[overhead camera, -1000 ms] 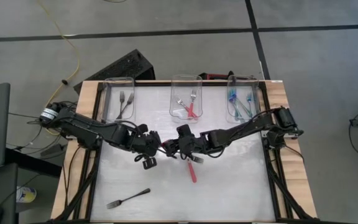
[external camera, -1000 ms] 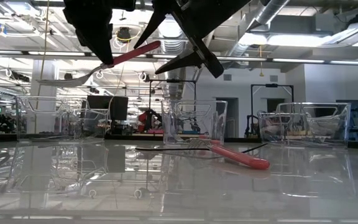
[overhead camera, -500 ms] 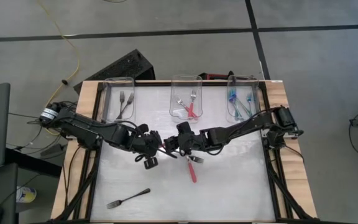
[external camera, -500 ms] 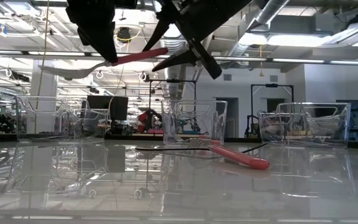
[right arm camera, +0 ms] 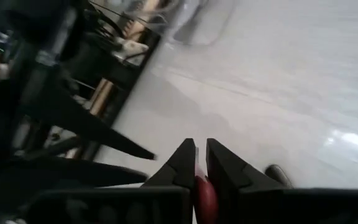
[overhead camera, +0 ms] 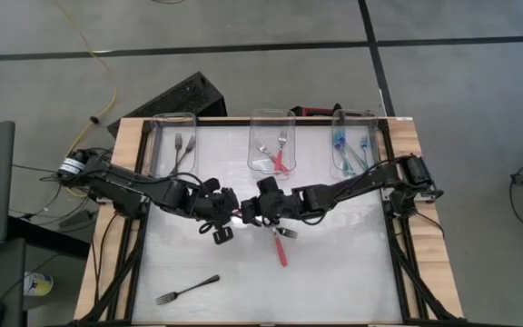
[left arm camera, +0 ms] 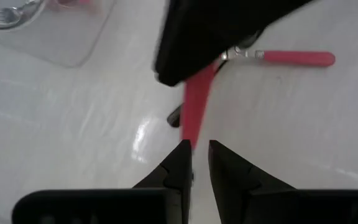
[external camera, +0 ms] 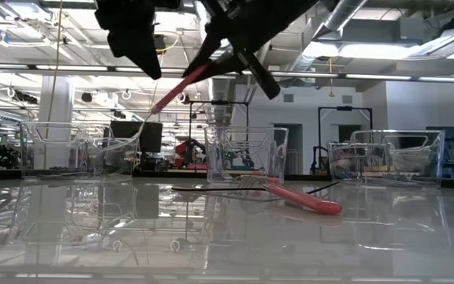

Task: Sort silverware by color (type)
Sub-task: Put the left pink fork into the middle transparent bin

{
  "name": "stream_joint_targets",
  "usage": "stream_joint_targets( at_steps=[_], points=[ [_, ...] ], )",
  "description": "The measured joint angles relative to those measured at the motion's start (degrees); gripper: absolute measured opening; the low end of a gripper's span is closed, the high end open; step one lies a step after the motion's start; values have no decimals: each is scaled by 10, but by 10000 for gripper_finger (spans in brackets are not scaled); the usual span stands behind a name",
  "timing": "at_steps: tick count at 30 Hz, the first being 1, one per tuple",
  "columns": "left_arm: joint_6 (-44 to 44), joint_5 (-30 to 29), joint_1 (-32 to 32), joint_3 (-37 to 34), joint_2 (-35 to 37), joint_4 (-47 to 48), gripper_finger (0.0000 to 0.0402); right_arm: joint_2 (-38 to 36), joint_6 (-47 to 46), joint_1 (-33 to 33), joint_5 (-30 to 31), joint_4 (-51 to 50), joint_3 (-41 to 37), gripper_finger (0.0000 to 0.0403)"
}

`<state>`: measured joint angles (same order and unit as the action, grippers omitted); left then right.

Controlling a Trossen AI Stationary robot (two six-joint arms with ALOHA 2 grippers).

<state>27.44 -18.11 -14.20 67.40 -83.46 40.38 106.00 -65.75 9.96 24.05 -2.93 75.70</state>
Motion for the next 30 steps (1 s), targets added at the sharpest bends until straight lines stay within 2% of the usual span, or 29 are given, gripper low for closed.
stream_joint_targets(
  at_steps=[5,9,12,18,22,30],
  points=[
    [6,18,0,0,4,26,58,-15,31,-17,-11,-30,-2,46],
    [33,8,-8,0,33,73,63,-76,77,-46,12,-89,-1,46],
    [61,-20,-23,0,62,98,63,-130,127,-77,38,-114,-1,46],
    [139,-113,-74,0,115,140,63,-207,205,-176,83,-131,0,46],
    [182,-158,-103,0,124,166,63,-199,226,-238,93,-124,0,46],
    [244,-167,-145,-1,117,183,63,-122,204,-280,102,-110,0,46]
  ],
)
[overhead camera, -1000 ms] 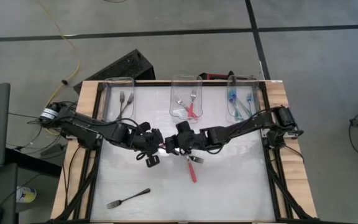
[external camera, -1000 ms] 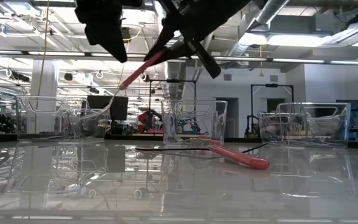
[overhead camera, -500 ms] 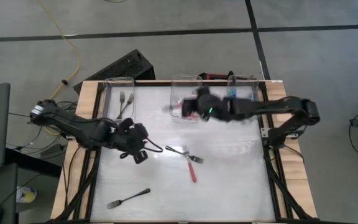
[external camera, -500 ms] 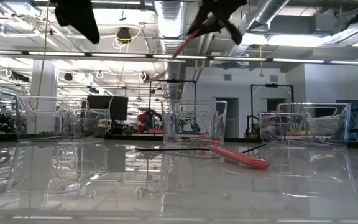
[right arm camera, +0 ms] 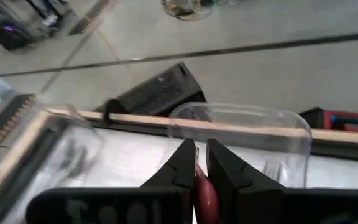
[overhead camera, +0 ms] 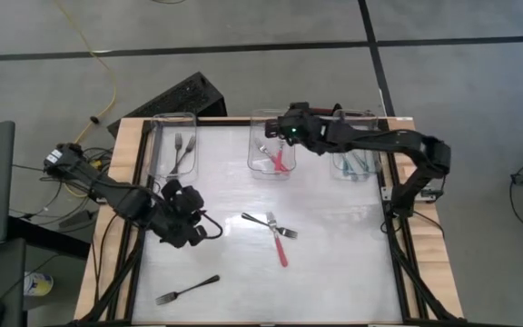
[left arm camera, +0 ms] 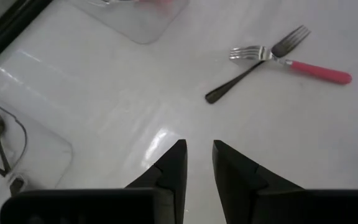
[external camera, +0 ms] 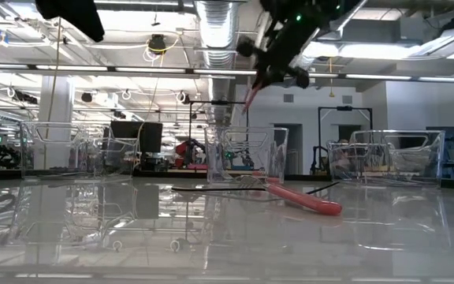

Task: Sort silverware by color (type)
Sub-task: Put the left pink fork into the middle transparent bin

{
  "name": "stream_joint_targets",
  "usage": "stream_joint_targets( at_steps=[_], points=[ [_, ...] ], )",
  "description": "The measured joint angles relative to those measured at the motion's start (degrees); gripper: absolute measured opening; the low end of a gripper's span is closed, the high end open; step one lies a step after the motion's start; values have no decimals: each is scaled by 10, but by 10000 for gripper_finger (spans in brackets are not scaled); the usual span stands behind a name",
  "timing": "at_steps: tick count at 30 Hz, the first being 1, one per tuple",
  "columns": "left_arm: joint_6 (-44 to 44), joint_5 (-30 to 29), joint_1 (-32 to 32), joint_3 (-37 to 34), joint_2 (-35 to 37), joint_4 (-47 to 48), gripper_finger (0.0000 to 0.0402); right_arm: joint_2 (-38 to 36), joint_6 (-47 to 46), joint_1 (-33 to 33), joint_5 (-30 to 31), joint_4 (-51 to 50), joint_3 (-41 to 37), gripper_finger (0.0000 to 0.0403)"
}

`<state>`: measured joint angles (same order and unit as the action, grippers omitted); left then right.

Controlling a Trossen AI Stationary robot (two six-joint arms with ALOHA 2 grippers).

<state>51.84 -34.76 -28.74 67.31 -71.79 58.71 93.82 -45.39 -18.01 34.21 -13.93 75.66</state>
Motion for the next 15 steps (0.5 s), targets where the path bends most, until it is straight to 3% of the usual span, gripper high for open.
stream_joint_targets(
  at_steps=[6,15],
  points=[
    [35,-4,-26,0,0,11,63,32,-11,-11,4,8,0,65],
    [64,-28,-44,0,0,33,63,30,23,-15,-37,0,0,177]
  ],
)
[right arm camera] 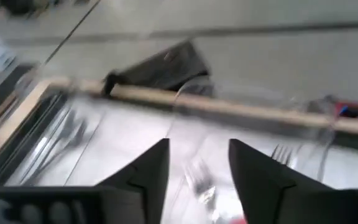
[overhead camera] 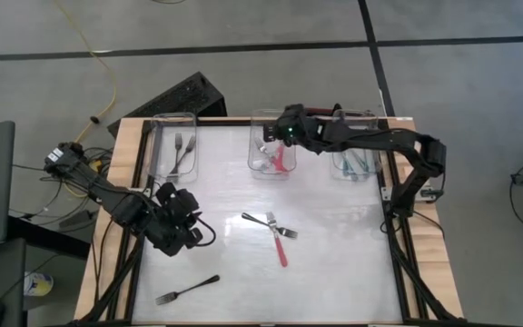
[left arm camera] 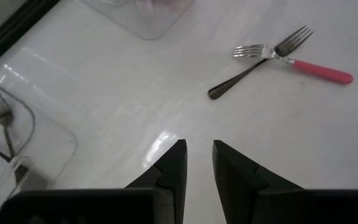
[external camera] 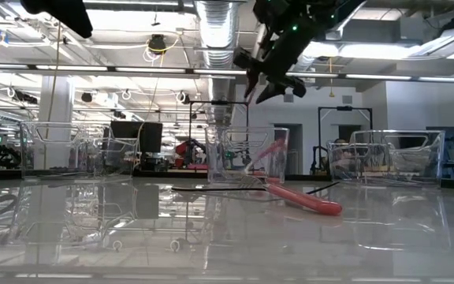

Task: Sort silverware by color (type)
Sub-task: Put the left pink fork into the middle transparent bin, then put the top black fork into the left transparent bin

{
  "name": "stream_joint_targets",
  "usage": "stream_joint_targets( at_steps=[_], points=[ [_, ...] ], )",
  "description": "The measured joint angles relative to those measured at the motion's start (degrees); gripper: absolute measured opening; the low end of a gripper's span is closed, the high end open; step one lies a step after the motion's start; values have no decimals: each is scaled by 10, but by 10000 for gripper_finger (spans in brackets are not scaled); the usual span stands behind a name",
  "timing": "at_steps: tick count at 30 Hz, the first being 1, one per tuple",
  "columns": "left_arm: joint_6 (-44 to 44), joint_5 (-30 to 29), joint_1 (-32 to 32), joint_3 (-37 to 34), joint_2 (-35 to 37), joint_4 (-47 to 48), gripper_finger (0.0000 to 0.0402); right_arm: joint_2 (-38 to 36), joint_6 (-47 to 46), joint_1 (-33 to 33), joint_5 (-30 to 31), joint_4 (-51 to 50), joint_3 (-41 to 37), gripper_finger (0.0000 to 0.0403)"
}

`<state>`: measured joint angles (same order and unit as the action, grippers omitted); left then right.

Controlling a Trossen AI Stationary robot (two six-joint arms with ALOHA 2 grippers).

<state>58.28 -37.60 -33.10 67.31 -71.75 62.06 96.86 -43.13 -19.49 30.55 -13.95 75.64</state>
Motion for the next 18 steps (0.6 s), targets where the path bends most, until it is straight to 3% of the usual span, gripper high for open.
stream_joint_targets(
  at_steps=[6,11,14,18],
  points=[
    [-16,-14,0,0,0,3,63,-37,28,12,-133,-49,0,232],
    [-43,-23,0,0,0,2,63,-84,70,63,-195,-107,0,239],
    [-65,-23,0,0,0,2,63,-109,90,106,-265,-147,1,239],
    [-103,-23,1,0,0,-4,63,-114,27,192,-305,-220,1,239]
  ],
)
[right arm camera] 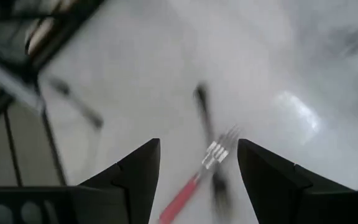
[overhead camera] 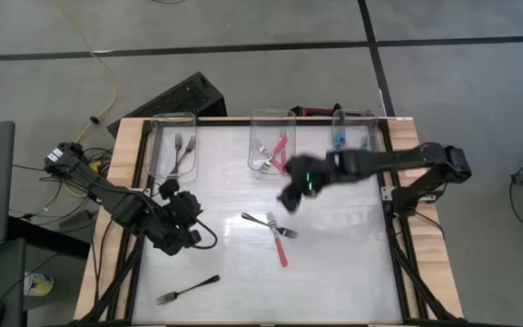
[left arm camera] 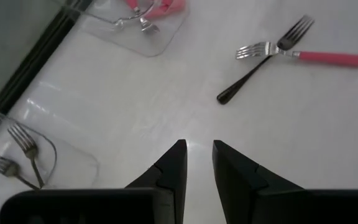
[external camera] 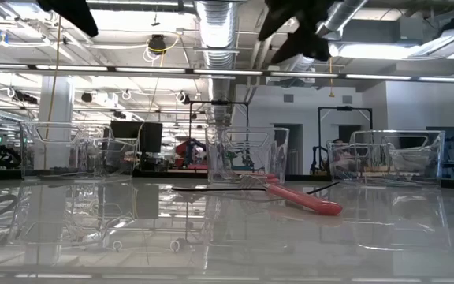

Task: Sort silverware by color (type)
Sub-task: Put the top black fork into the left transparent bin

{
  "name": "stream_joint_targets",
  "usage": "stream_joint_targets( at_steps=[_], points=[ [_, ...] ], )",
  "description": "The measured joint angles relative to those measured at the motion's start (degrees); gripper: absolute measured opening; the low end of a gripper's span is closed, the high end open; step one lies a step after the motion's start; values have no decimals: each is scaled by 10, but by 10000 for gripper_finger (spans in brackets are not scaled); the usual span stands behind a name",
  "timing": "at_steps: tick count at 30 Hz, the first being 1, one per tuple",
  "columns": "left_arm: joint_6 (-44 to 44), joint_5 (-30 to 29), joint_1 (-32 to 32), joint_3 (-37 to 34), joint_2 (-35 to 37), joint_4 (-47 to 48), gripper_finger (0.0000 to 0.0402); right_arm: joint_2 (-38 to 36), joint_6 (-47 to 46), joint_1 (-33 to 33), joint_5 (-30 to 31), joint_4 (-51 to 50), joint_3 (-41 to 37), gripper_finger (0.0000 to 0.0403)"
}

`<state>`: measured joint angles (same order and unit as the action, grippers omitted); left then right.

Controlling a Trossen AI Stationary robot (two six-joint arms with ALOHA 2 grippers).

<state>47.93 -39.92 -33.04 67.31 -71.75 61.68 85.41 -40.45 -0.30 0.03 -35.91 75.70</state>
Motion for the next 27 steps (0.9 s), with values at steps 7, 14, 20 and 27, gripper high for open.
stream_joint_targets(
  at_steps=[7,14,20,27],
  points=[
    [-172,18,0,0,0,-48,63,81,-160,172,122,-10,0,238],
    [-424,187,23,0,-4,-174,63,172,-285,240,147,-30,0,216],
    [-491,319,82,-46,-16,-353,63,176,-286,244,121,-64,-1,210],
    [-544,328,157,-126,-98,-536,94,108,-311,281,143,-138,0,208]
  ],
)
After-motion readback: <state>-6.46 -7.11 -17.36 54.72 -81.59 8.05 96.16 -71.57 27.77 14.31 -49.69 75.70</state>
